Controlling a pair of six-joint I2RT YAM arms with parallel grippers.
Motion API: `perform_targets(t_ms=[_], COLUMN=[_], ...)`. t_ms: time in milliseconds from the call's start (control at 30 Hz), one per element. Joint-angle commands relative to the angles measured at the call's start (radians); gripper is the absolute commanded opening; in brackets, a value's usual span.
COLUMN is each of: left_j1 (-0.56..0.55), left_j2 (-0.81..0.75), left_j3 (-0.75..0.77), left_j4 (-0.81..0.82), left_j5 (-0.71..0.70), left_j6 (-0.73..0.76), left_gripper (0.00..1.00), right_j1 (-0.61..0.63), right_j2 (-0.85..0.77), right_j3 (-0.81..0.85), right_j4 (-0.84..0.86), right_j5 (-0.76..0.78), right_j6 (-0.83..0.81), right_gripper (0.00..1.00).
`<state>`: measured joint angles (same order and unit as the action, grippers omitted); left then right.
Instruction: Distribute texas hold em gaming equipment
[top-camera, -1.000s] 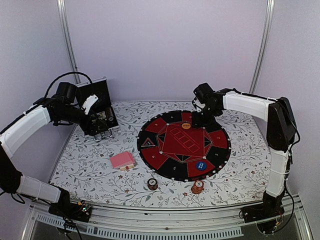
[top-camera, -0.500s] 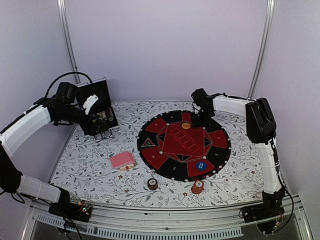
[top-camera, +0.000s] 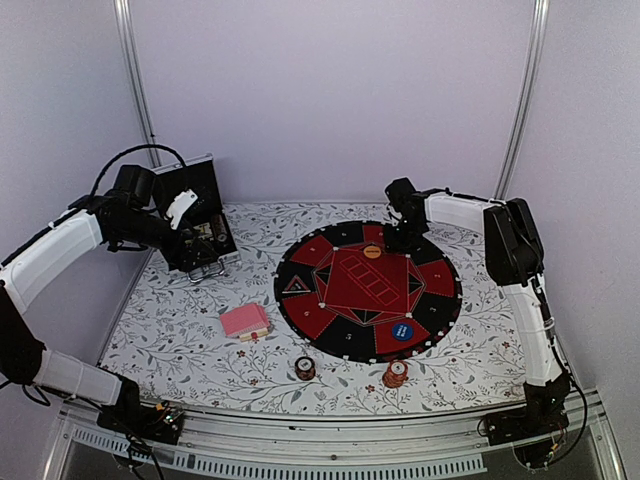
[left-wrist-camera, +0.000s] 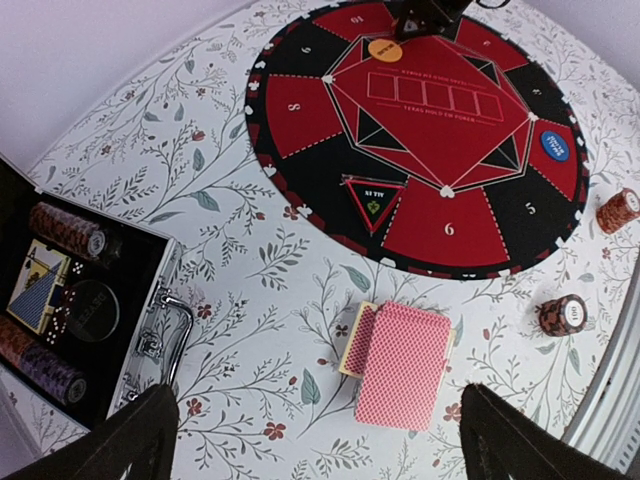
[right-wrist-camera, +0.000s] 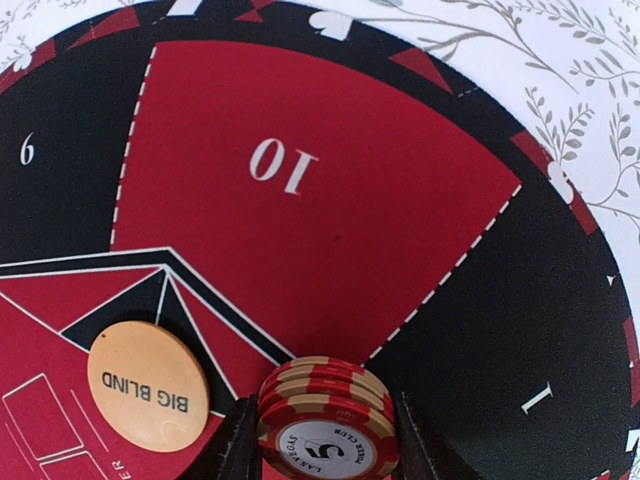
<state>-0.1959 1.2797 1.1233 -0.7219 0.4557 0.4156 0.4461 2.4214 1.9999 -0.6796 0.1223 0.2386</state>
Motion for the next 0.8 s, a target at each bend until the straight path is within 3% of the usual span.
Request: perform_targets(t_ms=[0,167,300,433,600,767], left_j1=[-0.010,-0.011,-0.011,-0.011,-0.011,-0.011], left_j2=[0.010,0.012,0.013,0.012,0.004,-0.005], left_j3=[0.013,0.019,0.021,0.020,0.020,0.023], left_j4=[0.007,0.007,0.007,0.007,0.006,-0.001], left_j5=[0.010,0.010,0.008,0.007,0.011,0.000], left_j6=[0.002,0.002,0.000,-0.003,-0.006,0.001], left_gripper=[1.00,1.00,1.00,1.00,1.00,1.00], right_j1=[-0.013,-0.014,-0.013,-0.012,-0.015,-0.002], right_j2=[0.029,0.044,0.046,0.026,-0.025,-0.139], right_j3=[0.027,0.038,0.043,0.073,0.152,0.111], right_j4=[0.014,0.006,0.003,-0.009,-0.053,-0.070], right_j5=[0.012,-0.006,-0.016,0.001,0.029,0.022], right_j6=[-0.008,-0.019,-0.018,-0.022,-0.025,-0.013], right_gripper=[0.24,0.31,0.55,0.69,0.72,0.72])
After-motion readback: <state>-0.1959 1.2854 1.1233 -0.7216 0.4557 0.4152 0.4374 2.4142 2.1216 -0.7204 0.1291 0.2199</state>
